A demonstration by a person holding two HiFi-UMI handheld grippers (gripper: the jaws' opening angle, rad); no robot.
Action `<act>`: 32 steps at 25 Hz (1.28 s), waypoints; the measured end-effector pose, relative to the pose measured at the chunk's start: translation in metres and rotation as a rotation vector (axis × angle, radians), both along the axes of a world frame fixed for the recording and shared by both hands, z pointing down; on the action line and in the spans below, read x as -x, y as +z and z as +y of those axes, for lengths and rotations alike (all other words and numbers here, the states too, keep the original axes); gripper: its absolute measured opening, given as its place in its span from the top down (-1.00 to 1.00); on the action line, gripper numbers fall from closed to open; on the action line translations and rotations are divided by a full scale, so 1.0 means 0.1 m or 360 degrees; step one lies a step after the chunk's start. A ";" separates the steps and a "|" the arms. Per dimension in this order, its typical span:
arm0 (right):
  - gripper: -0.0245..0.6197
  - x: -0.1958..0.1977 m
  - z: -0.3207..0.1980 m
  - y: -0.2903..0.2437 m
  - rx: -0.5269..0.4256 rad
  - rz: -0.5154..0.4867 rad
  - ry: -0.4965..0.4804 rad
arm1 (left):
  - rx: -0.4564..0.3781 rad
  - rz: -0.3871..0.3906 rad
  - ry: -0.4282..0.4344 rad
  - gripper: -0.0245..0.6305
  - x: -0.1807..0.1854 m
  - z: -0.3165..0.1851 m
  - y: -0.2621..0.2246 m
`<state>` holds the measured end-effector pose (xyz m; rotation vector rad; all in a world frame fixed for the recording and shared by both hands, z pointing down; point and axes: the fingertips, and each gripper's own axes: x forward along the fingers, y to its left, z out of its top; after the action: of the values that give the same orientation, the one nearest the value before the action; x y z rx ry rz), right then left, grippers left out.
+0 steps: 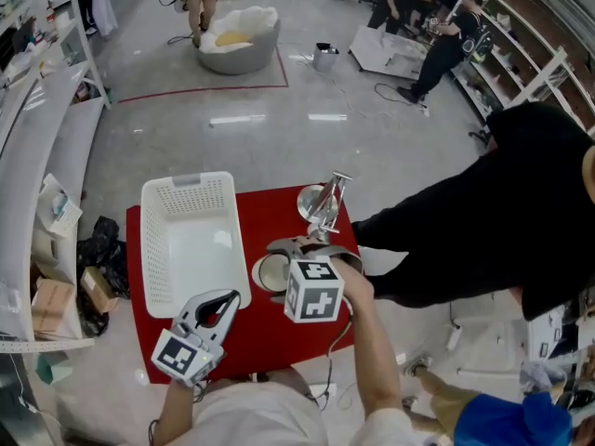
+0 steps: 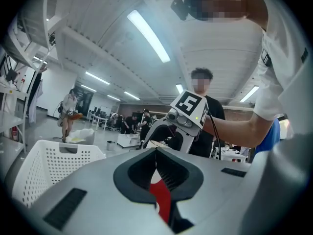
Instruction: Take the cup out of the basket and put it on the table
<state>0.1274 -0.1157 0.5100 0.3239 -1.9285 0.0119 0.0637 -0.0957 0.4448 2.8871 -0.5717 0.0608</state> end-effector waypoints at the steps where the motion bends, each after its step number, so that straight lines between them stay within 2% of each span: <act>1: -0.35 -0.03 0.03 0.01 0.0007 0.0000 0.0017 | -0.0001 -0.0004 0.0016 0.89 -0.05 0.02 0.01; 8: -0.35 -0.24 0.29 0.17 0.0050 -0.0040 0.0116 | -0.0005 -0.0030 0.0138 0.89 -0.37 0.09 0.09; 23: -0.35 -0.94 0.69 0.66 0.0131 -0.0082 0.0409 | -0.0014 -0.0075 0.0357 0.89 -1.11 0.37 0.23; 32: -0.35 -1.17 0.84 0.95 0.0180 -0.0131 0.0540 | 0.0000 -0.0106 0.0475 0.89 -1.43 0.53 0.34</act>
<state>0.2449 -0.0315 0.6048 0.5777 -1.9239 0.3609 0.2065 -0.0423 0.4791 2.9546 -0.1464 0.2009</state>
